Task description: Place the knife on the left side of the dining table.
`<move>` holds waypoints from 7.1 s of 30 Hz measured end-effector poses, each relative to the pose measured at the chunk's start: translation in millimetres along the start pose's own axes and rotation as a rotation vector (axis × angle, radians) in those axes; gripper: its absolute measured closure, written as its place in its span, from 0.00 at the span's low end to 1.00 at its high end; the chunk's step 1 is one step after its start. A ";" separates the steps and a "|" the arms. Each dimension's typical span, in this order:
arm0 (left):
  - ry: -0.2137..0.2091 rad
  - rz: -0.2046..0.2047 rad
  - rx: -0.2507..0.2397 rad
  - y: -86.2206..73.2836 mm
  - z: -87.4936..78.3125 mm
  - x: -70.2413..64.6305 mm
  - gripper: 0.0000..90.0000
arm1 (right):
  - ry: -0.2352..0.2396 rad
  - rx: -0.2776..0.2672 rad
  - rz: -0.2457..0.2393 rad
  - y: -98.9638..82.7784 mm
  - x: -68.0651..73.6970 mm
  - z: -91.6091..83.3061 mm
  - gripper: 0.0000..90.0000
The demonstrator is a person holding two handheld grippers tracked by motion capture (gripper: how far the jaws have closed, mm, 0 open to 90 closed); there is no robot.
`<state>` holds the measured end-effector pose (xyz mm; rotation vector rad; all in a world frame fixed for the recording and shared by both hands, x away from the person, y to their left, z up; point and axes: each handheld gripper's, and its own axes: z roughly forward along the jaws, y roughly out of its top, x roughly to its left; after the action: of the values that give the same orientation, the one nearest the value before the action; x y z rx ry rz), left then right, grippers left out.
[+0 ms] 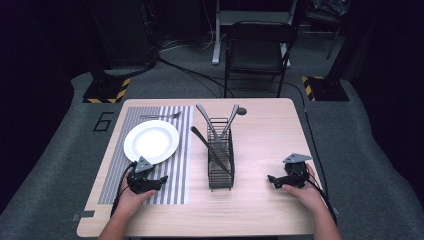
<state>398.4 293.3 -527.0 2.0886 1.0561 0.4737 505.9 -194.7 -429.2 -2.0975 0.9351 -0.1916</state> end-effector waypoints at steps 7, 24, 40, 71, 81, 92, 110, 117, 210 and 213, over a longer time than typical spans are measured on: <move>0.003 0.004 -0.002 -0.1 0.2 -0.5 0.29 | 0.002 0.002 0.001 0.0 0.1 0.0 0.00; 0.002 0.001 -0.001 -0.1 0.1 -0.5 0.29 | 0.002 0.001 0.001 0.0 0.0 0.0 0.00; -0.003 -0.110 -0.007 11.2 -18.7 0.5 0.47 | 0.002 0.001 0.001 0.0 0.1 0.0 0.00; -0.061 -0.211 -0.025 82.0 -51.9 -33.0 0.66 | 0.002 0.001 0.001 0.0 0.1 0.1 0.00; -0.097 -0.236 -0.064 118.3 -64.8 -33.9 0.69 | 0.002 0.002 0.001 0.0 0.1 0.0 0.00; -0.106 -0.235 -0.059 147.1 -70.5 -39.3 0.72 | 0.002 0.001 0.001 0.0 0.1 0.0 0.00; -0.135 -0.230 -0.077 189.4 -71.0 -52.0 0.70 | 0.002 0.001 0.001 0.0 0.1 0.0 0.00; -0.159 -0.235 -0.087 202.0 -66.1 -57.9 0.71 | 0.002 0.001 0.001 0.0 0.1 0.0 0.00; -0.216 -0.080 -0.156 261.5 -87.7 -124.2 0.92 | 0.002 0.003 0.001 -0.1 0.1 0.1 0.00; -0.214 -0.078 -0.160 263.8 -92.5 -124.1 0.92 | 0.002 0.002 0.001 -0.1 0.1 0.1 0.00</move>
<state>409.6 131.6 -267.5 1.9026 0.9388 0.2784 506.1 -194.7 -429.2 -2.0952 0.9365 -0.1940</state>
